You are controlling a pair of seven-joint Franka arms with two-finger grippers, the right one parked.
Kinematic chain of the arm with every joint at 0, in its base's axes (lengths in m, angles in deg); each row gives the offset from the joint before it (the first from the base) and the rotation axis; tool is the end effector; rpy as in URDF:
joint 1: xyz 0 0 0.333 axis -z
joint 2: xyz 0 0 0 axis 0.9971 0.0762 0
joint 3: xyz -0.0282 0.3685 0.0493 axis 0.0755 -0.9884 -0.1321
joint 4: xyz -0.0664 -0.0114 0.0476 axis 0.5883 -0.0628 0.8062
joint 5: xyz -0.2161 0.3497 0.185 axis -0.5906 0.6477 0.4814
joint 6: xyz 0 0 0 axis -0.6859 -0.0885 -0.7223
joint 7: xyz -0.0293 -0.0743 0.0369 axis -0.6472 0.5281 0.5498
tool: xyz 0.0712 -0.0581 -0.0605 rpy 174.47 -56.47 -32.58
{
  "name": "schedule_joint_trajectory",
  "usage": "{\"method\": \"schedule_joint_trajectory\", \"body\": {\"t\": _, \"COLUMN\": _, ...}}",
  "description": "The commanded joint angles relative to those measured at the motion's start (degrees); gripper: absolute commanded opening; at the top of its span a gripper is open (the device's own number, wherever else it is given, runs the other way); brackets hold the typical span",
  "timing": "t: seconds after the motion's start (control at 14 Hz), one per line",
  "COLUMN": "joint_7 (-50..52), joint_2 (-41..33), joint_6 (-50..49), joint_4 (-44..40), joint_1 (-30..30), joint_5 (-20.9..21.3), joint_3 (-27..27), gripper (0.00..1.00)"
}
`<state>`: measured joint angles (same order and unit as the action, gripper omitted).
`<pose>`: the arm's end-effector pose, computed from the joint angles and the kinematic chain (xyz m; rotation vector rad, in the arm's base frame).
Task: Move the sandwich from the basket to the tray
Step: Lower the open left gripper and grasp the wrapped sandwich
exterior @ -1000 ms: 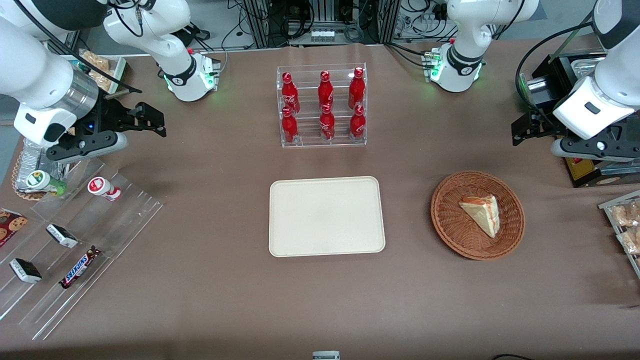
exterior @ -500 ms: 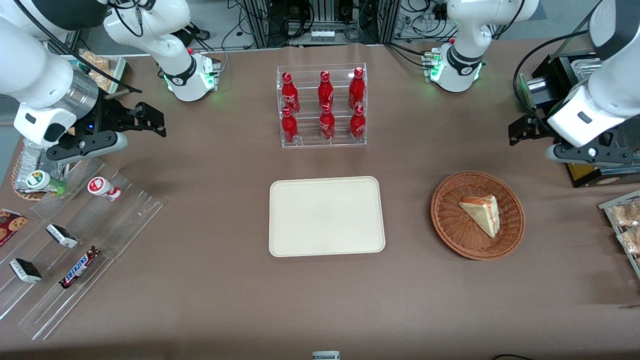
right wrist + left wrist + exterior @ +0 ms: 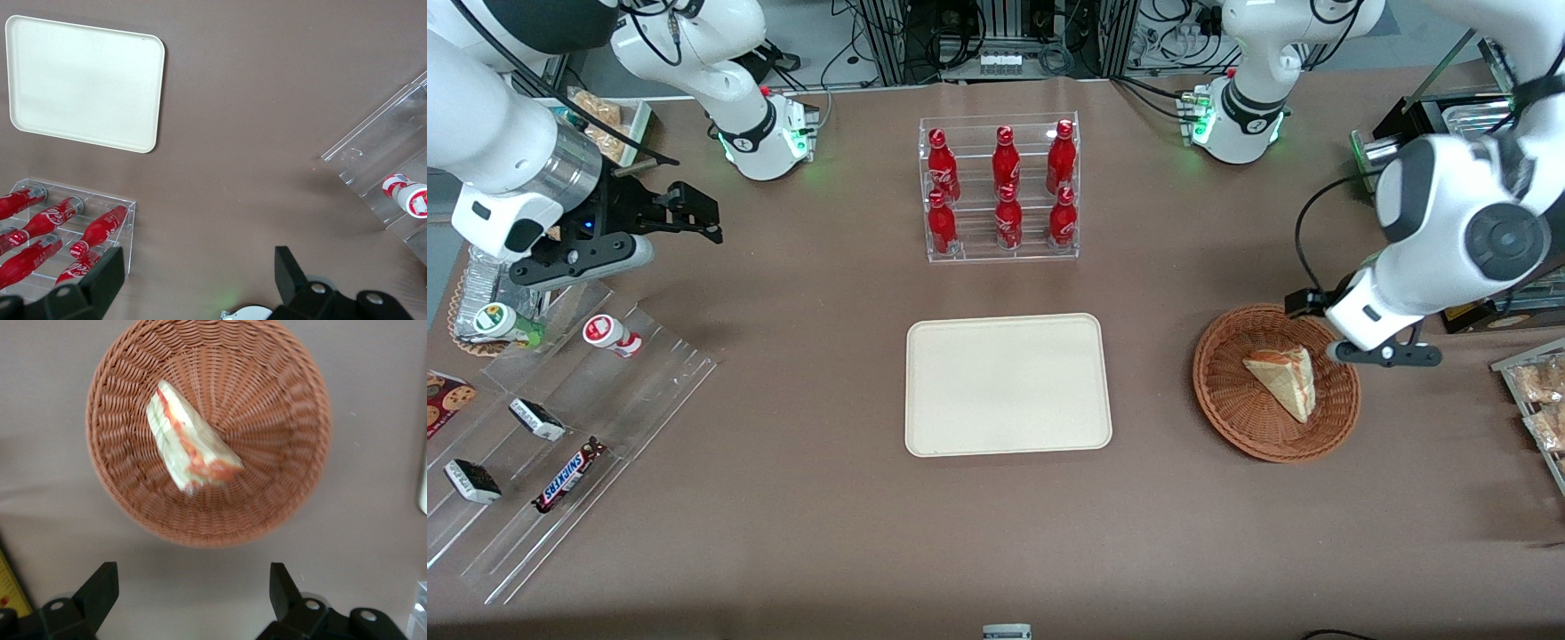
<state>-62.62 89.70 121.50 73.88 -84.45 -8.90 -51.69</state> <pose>0.6135 -0.0384 0.3990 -3.0887 0.1132 0.2614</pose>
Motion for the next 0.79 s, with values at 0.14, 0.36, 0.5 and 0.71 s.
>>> {"method": "schedule_joint_trajectory", "body": {"t": 0.14, "joint_7": 17.7, "joint_2": 1.9, "joint_6": 12.5, "joint_4": 6.2, "joint_1": -2.2, "joint_5": 0.8, "joint_3": 0.3, "gripper": 1.00}}
{"method": "schedule_joint_trajectory", "body": {"t": 0.36, "joint_7": 41.2, "joint_2": 4.6, "joint_6": 19.2, "joint_4": 6.2, "joint_1": -1.8, "joint_5": 0.9, "joint_3": 0.4, "gripper": 1.00}}
{"method": "schedule_joint_trajectory", "body": {"t": 0.5, "joint_7": 50.0, "joint_2": 6.4, "joint_6": 21.7, "joint_4": 6.4, "joint_1": -1.9, "joint_5": 0.8, "joint_3": 0.4, "gripper": 1.00}}
{"method": "schedule_joint_trajectory", "body": {"t": 0.71, "joint_7": 56.9, "joint_2": 9.7, "joint_6": 25.1, "joint_4": 6.6, "joint_1": -1.8, "joint_5": 0.8, "joint_3": 0.5, "gripper": 0.81}}
